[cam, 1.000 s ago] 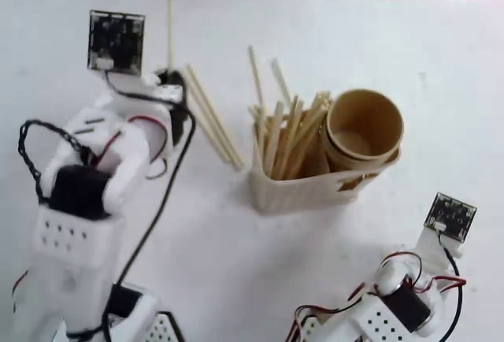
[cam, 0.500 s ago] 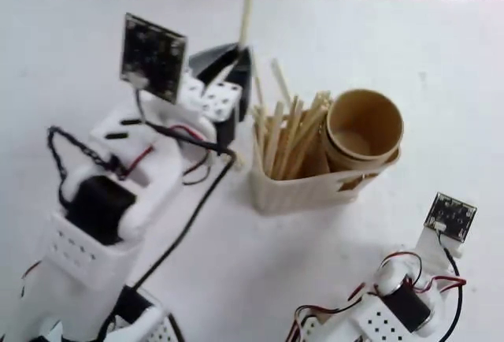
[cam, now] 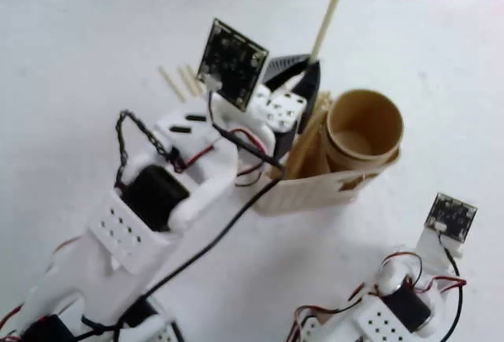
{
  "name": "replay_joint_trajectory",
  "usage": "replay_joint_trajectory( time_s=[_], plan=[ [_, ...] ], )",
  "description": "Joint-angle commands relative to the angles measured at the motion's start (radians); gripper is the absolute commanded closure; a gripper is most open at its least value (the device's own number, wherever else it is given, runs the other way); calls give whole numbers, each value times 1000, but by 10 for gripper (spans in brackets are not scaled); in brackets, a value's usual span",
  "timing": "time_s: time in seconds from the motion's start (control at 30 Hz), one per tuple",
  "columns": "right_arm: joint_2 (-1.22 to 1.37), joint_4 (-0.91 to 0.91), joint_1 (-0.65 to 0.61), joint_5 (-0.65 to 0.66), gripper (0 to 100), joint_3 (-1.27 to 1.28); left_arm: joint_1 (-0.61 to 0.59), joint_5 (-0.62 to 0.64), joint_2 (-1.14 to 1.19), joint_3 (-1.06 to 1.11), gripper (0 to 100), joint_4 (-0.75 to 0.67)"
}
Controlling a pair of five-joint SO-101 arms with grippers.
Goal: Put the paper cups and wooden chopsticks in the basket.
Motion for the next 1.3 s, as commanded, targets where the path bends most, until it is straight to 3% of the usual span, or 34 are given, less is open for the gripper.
replay_joint_trajectory(
  time_s=[0.0,0.33,0.53,0.93,1.07,1.27],
  plan=[
    [-7,-10,7,-3,979,9,22,-8,-2,-14,980,-52],
    [-7,-10,7,-3,979,9,44,-146,-154,345,979,-292],
    [-7,-10,7,-3,979,9,42,-163,-214,423,904,-287],
    [-7,-10,7,-3,979,9,28,-167,-381,427,917,-163],
    [-7,-10,7,-3,979,9,-145,-157,-441,336,917,-71],
    [-7,-10,7,-3,979,9,-484,-14,-440,253,917,49]
  ],
)
